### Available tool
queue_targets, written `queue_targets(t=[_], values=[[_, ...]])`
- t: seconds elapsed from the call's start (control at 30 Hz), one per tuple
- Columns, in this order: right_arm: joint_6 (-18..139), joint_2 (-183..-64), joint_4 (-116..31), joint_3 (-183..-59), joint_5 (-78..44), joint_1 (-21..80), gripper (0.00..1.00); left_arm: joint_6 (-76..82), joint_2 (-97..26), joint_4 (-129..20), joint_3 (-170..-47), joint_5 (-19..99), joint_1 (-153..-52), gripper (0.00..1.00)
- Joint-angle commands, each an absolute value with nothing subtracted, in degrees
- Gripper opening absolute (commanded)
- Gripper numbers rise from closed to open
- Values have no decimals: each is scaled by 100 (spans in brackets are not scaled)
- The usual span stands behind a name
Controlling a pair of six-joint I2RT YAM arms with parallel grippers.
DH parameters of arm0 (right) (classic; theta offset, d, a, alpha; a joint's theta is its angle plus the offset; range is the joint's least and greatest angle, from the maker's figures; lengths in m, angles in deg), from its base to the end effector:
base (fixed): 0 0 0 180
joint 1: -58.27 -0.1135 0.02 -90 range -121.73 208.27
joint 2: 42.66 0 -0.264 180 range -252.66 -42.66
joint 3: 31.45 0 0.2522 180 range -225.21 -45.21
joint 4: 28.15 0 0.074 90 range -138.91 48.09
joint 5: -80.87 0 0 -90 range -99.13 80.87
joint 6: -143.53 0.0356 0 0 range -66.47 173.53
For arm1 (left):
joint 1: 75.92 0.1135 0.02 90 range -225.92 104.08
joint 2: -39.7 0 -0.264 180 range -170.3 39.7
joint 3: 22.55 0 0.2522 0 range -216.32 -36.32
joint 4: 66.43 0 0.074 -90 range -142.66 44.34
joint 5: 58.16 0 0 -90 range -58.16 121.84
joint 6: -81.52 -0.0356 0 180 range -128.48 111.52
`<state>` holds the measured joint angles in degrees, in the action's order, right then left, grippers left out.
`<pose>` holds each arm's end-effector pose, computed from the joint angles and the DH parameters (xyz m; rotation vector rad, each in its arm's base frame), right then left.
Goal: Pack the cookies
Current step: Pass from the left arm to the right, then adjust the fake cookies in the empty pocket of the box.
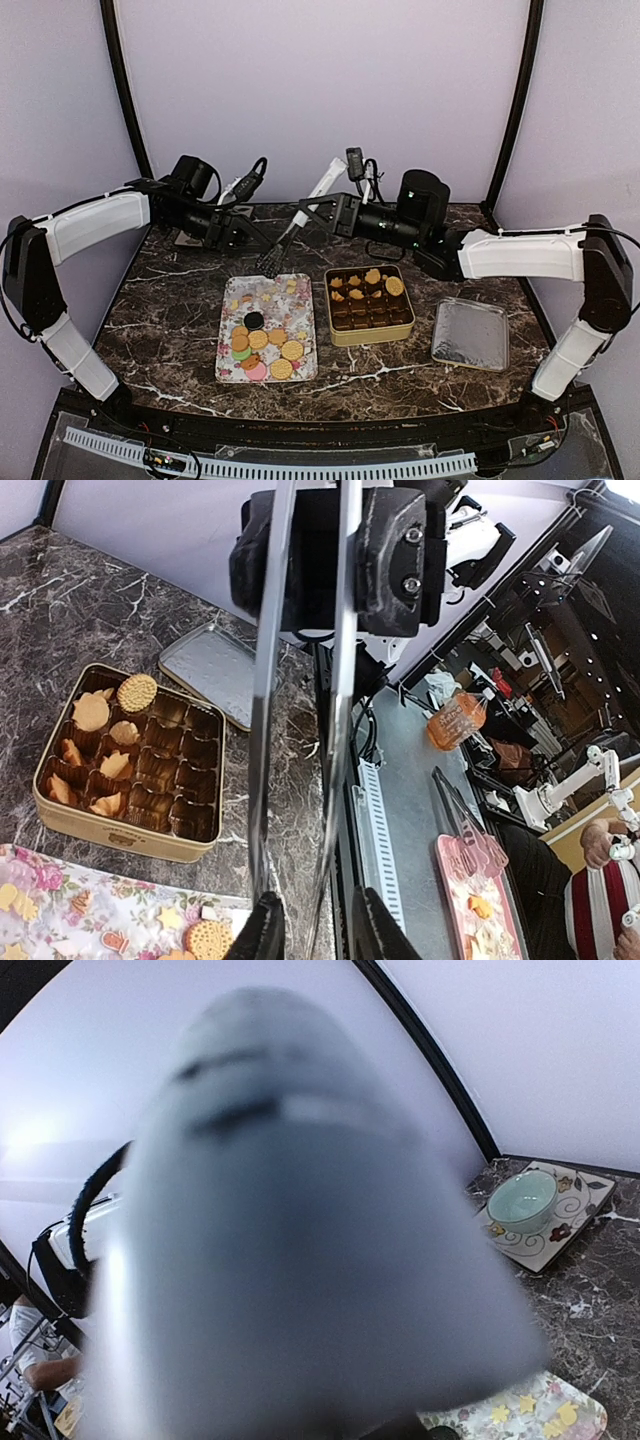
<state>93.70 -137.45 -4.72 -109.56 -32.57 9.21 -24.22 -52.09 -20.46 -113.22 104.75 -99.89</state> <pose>0.2446 0.3035 0.3167 -0.5043 1.5913 1.5249 0.2949 -0.1684 0.3106 1.2464 1.7127 -1.5563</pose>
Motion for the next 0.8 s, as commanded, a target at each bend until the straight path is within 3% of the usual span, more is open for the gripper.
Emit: queue_targets(t=[0.0, 0.13, 0.23, 0.37, 0.77], values=[[8851, -13261, -703, -10890, -2787, 887, 29, -2497, -4919, -1877, -11480, 10013, -9900, 33], [8390, -12871, -1317, -10747, -2261, 887, 26, -2388, -4881, -1783, -11541, 9408, -9704, 71], [7927, -12522, -1898, -10623, -1660, 883, 26, -2290, -4850, -1697, -11537, 9239, -9334, 89], [7407, -12045, -2533, -10370, -851, 913, 26, -2270, -4832, -1534, -11455, 9209, -8806, 95], [6789, -11508, -3357, -9804, 128, 1415, 26, -2474, -4634, -1351, -10992, 8944, -8437, 96]])
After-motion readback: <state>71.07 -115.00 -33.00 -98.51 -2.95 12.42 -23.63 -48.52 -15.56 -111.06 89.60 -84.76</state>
